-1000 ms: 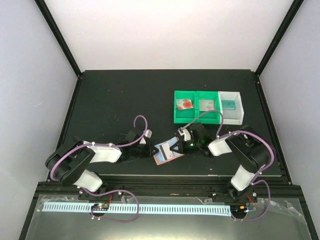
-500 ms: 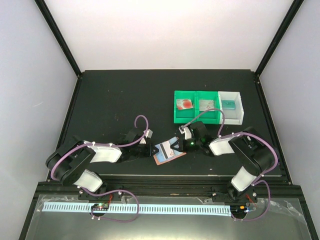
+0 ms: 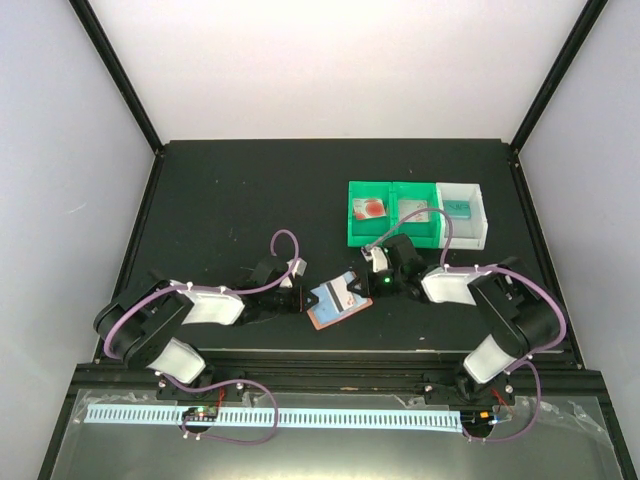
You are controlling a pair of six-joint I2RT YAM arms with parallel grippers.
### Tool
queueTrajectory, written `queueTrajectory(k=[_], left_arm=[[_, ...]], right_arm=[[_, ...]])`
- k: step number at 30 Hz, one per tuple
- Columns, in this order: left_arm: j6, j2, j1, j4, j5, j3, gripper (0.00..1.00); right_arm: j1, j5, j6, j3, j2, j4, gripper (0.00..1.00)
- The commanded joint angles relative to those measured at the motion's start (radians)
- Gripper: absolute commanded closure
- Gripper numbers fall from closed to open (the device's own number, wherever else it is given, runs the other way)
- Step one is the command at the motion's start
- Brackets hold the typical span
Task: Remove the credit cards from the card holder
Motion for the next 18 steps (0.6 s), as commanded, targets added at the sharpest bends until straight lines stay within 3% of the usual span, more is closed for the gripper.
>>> queueTrajectory(k=[1, 11, 15, 18], left_arm=[[0.016, 0.050, 0.000, -0.119, -0.094, -0.032, 0.98], [-0.001, 0.033, -0.006, -0.122, -0.077, -0.017, 0.98], [-0.057, -0.054, -0.012, -0.130, -0.071, -0.018, 0.86], [-0.097, -0.143, -0.013, -0.190, -0.041, 0.018, 0.67]], right_arm=[[-0.011, 0.065, -0.041, 0.015, -0.058, -0.068, 0.99], [-0.011, 0.188, -0.088, -0.005, -0.233, -0.175, 0.99], [-0.010, 0.219, -0.139, 0.014, -0.281, -0.232, 0.99], [-0.009, 0.236, -0.178, 0.029, -0.316, -0.263, 0.99]])
